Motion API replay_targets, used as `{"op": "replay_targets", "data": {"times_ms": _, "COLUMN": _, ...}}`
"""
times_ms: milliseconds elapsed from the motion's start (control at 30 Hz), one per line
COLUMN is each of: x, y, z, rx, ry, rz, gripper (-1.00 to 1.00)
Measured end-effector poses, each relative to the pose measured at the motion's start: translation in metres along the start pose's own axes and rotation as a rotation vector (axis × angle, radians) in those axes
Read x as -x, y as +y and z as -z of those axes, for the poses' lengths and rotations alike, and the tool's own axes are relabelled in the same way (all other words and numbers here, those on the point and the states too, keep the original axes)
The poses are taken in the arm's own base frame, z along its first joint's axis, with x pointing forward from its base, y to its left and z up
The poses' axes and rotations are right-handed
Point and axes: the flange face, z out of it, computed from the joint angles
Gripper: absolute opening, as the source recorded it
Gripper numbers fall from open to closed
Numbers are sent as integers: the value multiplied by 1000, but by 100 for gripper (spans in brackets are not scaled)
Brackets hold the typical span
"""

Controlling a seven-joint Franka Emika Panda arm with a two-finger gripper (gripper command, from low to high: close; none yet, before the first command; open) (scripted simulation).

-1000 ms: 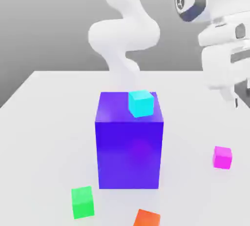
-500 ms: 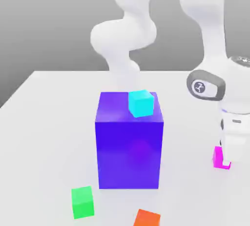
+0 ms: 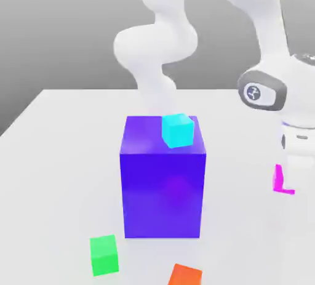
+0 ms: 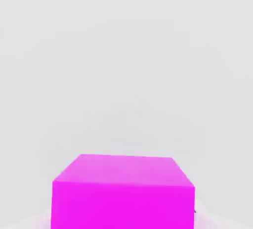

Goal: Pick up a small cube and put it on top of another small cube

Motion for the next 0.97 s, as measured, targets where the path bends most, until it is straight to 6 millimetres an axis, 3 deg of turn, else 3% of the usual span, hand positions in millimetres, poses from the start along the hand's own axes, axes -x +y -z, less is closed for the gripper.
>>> {"op": "replay_targets", "data": {"times_ms": 133, "x": -25, "y": 101, "z": 11, "rx": 8, "ry": -2, "rz": -264, "gripper": -100}}
{"op": "replay_targets", "data": {"times_ms": 267, "x": -23, "y": 215, "z": 23, "rx": 11, "ry": -3, "rz": -550, "gripper": -100}}
{"op": "replay_targets", "data": {"times_ms": 333, "x": -11, "y": 272, "z": 29, "rx": 11, "ry": -4, "rz": -694, "gripper": -100}}
{"op": "replay_targets", "data": {"times_ms": 433, "x": 24, "y": 356, "z": 40, "rx": 9, "ry": -3, "rz": -916, "gripper": -100}}
{"op": "replay_targets", "data": {"times_ms": 500, "x": 52, "y": 396, "z": 45, "rx": 3, "ry": -4, "rz": -1055, "gripper": -100}}
{"op": "replay_targets", "data": {"times_ms": 567, "x": 56, "y": 402, "z": 34, "rx": 0, "ry": -4, "rz": -1085, "gripper": -100}}
{"op": "replay_targets", "data": {"times_ms": 700, "x": 57, "y": 403, "z": -7, "rx": -1, "ry": -4, "rz": -1093, "gripper": -100}}
{"op": "replay_targets", "data": {"times_ms": 733, "x": 58, "y": 402, "z": -15, "rx": -1, "ry": -5, "rz": -1094, "gripper": 100}}
{"op": "replay_targets", "data": {"times_ms": 967, "x": 58, "y": 403, "z": -16, "rx": -1, "ry": -4, "rz": -1094, "gripper": 100}}
